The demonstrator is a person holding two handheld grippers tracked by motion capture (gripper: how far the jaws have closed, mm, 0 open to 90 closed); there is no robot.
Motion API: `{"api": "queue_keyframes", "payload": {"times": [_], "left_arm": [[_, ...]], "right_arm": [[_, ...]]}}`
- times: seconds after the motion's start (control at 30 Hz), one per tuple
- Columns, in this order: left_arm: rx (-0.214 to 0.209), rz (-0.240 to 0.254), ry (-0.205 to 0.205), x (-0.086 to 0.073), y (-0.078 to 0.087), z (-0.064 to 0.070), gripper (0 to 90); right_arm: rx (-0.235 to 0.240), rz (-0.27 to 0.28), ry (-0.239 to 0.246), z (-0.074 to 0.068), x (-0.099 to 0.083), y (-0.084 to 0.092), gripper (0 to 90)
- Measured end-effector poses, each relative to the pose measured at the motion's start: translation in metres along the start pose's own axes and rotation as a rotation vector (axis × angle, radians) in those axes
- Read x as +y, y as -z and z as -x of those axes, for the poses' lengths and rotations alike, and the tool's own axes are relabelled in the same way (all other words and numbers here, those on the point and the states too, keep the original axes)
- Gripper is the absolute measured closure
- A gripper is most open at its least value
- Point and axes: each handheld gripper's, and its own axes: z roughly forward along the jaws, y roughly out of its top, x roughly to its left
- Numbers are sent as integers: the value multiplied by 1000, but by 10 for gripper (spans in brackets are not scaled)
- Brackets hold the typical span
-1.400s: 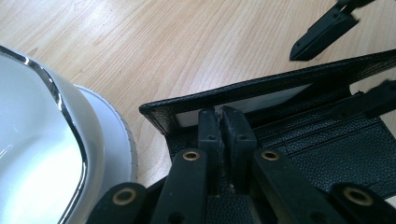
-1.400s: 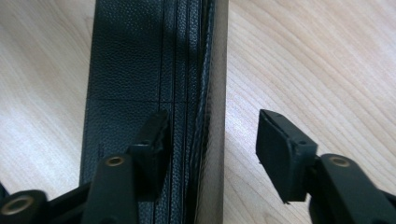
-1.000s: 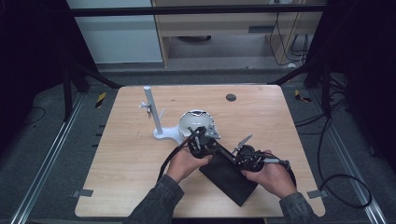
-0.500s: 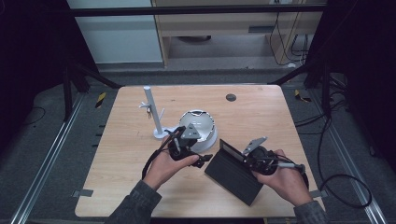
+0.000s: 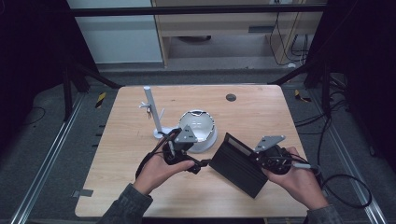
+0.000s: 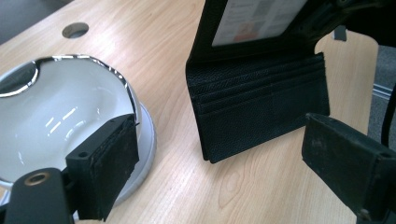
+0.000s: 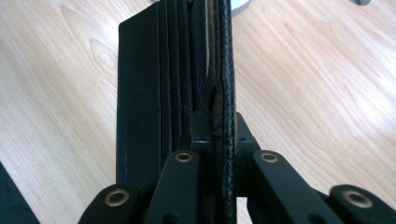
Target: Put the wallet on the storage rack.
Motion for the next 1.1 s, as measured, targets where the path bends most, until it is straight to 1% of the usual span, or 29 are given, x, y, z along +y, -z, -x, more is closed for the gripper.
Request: {"api": "queue_keyframes", "payload": {"times": [0.03, 0.1, 0.17, 0.23, 0.27, 0.33, 0.4, 0.47, 0.53, 0.6, 0.63, 0.67, 0.7, 0.73, 0.77, 0.8, 0.83, 0.87, 0.9, 0.93, 0.97, 1.0, 1.07, 1.1], "left_arm": [[0, 0, 0, 0, 0, 0, 107], [-1, -10, -14, 0, 2, -4, 107], [9, -22, -7, -3, 4, -7, 107], [13, -23, -5, -4, 6, -7, 109], [20, -26, -16, -6, 12, -8, 112], [31, -9, -10, -8, 18, -10, 128], [27, -2, -4, -9, 23, -13, 134], [24, -4, -8, -10, 25, -15, 137], [24, -7, -9, -10, 27, -18, 141], [6, 0, -1, -10, 27, -24, 144], [6, 0, -1, -10, 27, -24, 146], [-6, 5, 5, -9, 24, -27, 147], [-6, 5, 5, -9, 24, -27, 147], [-15, -4, -7, -5, 18, -29, 146], [-15, -4, -7, -5, 18, -29, 145], [-33, -5, -12, 0, 10, -32, 145], [-33, -5, -12, 0, 10, -32, 143], [-47, -10, -22, 6, -1, -34, 141], [-47, -10, -22, 6, -1, -34, 140], [-62, -13, -29, 11, -12, -37, 136], [-74, -16, -35, 13, -17, -38, 133], [-86, -13, -29, 15, -22, -40, 130], [-95, -19, -30, 18, -32, -43, 129], [-95, -19, -30, 18, -32, -43, 129]], "right_arm": [[-1, 7, 2, 1, 0, 0, 851], [-11, 17, 1, 2, 0, 0, 850], [-14, 23, -1, 3, 2, 0, 851], [-18, 26, 5, 1, 4, 0, 850], [-15, 29, 10, 0, 6, 1, 851], [-17, 39, 16, 0, 9, 2, 851], [-20, 45, 17, 0, 12, 3, 851], [-26, 45, 20, -1, 13, 4, 851], [-29, 57, 27, -1, 17, 8, 851], [-34, 67, 30, -1, 20, 12, 851], [-34, 67, 30, -1, 20, 12, 851], [-35, 83, 32, 0, 22, 15, 850], [-35, 83, 32, 0, 22, 15, 850], [-33, 102, 35, 1, 26, 18, 851], [-30, 113, 40, 1, 27, 20, 851], [-27, 123, 42, 1, 29, 21, 851], [-28, 127, 42, 1, 30, 21, 851], [-25, 136, 43, 2, 32, 21, 851], [-25, 136, 43, 2, 32, 21, 851], [-19, 151, 42, 4, 35, 22, 851], [-16, 156, 42, 4, 36, 22, 851], [-16, 162, 42, 5, 37, 22, 851], [-17, 172, 45, 6, 40, 23, 851], [-17, 172, 45, 6, 40, 23, 851]]}}
